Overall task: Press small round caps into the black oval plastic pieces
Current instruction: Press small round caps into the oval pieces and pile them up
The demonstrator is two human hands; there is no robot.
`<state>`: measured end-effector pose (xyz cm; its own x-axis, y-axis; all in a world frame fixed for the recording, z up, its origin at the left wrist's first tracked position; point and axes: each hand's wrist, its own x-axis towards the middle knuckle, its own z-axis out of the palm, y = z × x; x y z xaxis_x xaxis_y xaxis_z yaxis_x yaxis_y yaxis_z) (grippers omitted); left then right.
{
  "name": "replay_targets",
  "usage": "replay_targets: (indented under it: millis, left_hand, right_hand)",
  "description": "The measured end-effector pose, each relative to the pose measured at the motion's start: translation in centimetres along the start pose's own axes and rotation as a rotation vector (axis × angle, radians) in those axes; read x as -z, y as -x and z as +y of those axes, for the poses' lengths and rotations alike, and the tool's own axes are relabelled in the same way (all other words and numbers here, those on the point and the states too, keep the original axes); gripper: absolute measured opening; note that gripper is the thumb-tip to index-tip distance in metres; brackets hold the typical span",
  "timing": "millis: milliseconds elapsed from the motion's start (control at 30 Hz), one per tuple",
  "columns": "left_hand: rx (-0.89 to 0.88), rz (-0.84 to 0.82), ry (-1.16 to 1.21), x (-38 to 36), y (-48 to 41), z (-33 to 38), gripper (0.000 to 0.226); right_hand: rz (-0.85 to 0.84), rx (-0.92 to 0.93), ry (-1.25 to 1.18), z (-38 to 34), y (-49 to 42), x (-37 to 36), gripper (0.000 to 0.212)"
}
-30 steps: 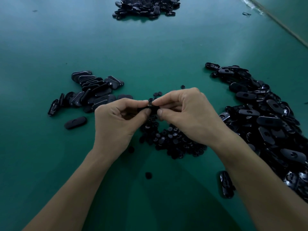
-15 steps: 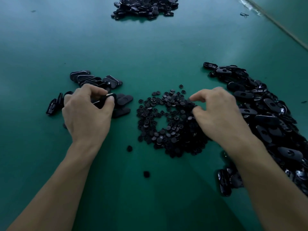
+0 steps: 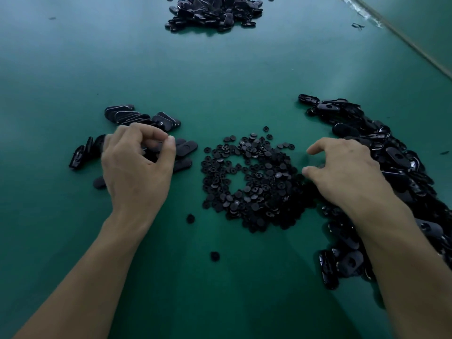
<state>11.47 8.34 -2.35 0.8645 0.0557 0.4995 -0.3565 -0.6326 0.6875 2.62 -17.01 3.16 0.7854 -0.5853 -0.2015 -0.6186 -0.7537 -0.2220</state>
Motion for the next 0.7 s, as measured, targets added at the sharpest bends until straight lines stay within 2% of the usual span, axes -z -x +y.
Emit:
replay_targets:
  millis: [167,333,433,567,700]
  left_hand:
    - [-0.094,-0.123,0.207,-0.5,1.0,0.9,0.014]
    - [-0.098,-0.282,0.375,-0.8,1.8,1.5,0.015]
    - [-0.096,-0.287,0.389,-0.8,1.8,1.2,0.015]
    - [-0.100,-0.287,0.384,-0.8,1.7,1.1,0.016]
    - [-0.103,-0.283,0.363,-0.7,1.7,1.2,0.016]
  right_hand:
    - [0.004,-0.008,-0.022,-0.1,0.0,-0.1,0.035]
    - [0.012,0.009,-0.060,-0.2,-0.2,0.0,0.044]
    - [0.008,0.010,-0.123,-0.1,-0.5,0.1,0.041]
    - [-0.014,0.032,-0.220,0.1,-0.8,1.1,0.020]
    - [0.025,0.180,-0.302,-0.5,-0.2,2.0,0.021]
